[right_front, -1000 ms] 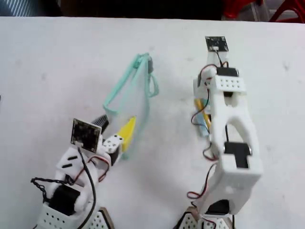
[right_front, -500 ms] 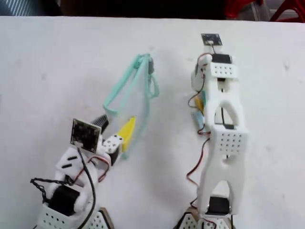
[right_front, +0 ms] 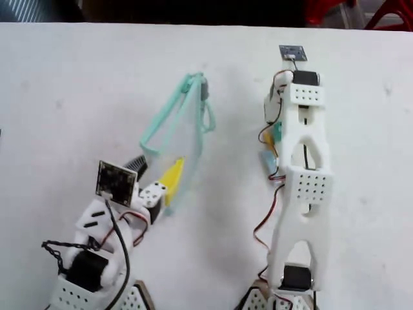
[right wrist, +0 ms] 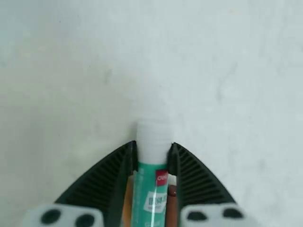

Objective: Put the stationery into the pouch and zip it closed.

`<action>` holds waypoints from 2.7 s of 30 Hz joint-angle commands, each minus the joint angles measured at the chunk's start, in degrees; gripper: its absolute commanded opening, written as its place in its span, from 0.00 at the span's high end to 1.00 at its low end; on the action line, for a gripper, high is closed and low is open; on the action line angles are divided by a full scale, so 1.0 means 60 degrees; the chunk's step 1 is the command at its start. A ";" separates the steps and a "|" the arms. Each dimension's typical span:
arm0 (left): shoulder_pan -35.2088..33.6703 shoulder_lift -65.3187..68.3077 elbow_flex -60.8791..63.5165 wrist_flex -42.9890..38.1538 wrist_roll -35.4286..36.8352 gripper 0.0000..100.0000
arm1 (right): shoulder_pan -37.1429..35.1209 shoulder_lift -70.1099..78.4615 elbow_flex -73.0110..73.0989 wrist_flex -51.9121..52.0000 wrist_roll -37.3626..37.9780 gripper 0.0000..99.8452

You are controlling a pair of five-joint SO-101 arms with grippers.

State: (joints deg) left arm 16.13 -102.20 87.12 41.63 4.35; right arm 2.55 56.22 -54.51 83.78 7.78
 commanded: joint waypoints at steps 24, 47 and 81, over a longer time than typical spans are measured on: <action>-0.0022 -0.0110 -0.0059 -0.0161 -0.0059 0.79 | -0.1253 -0.7875 -0.2271 0.2542 -0.0029 0.98; -0.0022 -0.0110 -0.0059 -0.0117 -0.0044 0.79 | -0.7670 -1.4278 0.7385 -0.4696 0.0044 0.98; -0.0022 -0.0110 -0.0059 -0.0176 -0.0059 0.79 | -0.7143 -2.0359 1.6747 -0.9414 -0.0410 0.98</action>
State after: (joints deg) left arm 16.57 -102.29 87.12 41.63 4.35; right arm -40.70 -66.07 45.10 30.51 4.44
